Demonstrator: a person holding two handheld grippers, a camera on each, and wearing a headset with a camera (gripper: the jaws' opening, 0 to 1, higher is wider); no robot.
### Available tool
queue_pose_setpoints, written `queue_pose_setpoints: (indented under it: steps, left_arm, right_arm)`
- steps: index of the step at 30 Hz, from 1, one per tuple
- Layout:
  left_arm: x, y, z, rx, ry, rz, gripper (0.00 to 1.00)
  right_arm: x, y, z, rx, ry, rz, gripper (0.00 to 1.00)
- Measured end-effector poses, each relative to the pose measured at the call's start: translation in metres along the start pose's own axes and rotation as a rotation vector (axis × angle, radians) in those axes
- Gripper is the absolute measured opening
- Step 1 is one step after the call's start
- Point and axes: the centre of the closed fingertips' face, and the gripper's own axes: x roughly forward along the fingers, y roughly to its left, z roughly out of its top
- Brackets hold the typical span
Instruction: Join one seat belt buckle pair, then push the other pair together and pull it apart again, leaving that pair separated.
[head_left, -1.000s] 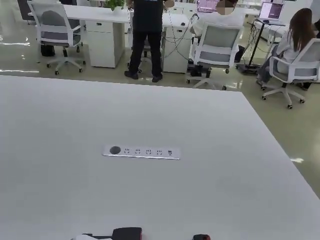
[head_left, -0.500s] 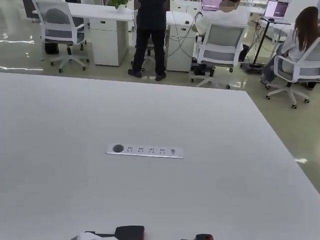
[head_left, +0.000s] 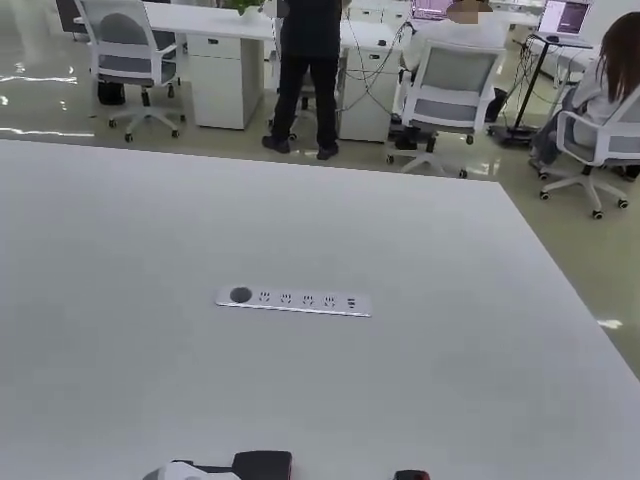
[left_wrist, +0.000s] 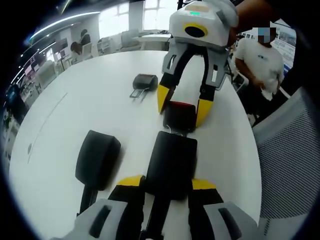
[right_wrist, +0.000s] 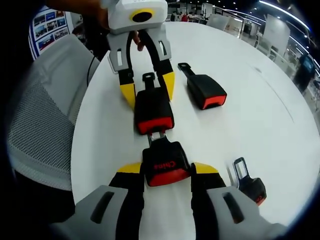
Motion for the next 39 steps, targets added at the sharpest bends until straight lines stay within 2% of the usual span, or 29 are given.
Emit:
queue_pose_setpoints:
  steps: [1,14,18,21,26,29,39]
  left_arm:
    - [0.0,0.0,0.0,0.012,0.002,-0.003,0.34]
    - [0.0,0.002,-0.001,0.006,-0.008,0.008,0.34]
    - [0.001,0.002,-0.001,0.001,-0.011,0.015,0.34]
    - [0.001,0.002,-0.001,0.018,-0.004,0.006,0.34]
    - [0.001,0.001,0.0,0.037,0.008,-0.002,0.33]
    - [0.001,0.0,0.001,0.034,0.008,-0.001,0.33]
    - [0.003,0.001,-0.001,0.054,0.021,-0.011,0.33]
  right_arm:
    - [-0.001,-0.002,0.0,-0.016,0.011,-0.005,0.34]
    - [-0.004,-0.004,-0.002,0.031,0.001,-0.025,0.34]
    - [-0.002,-0.004,-0.002,0.058,0.001,-0.041,0.34]
    - [0.001,-0.005,-0.002,0.064,0.002,-0.047,0.34]
    - [0.004,0.0,0.003,0.067,-0.011,-0.045,0.33]
    - [0.007,0.0,0.006,0.072,-0.011,-0.061,0.33]
    - [0.012,0.0,0.01,0.075,-0.019,-0.062,0.33]
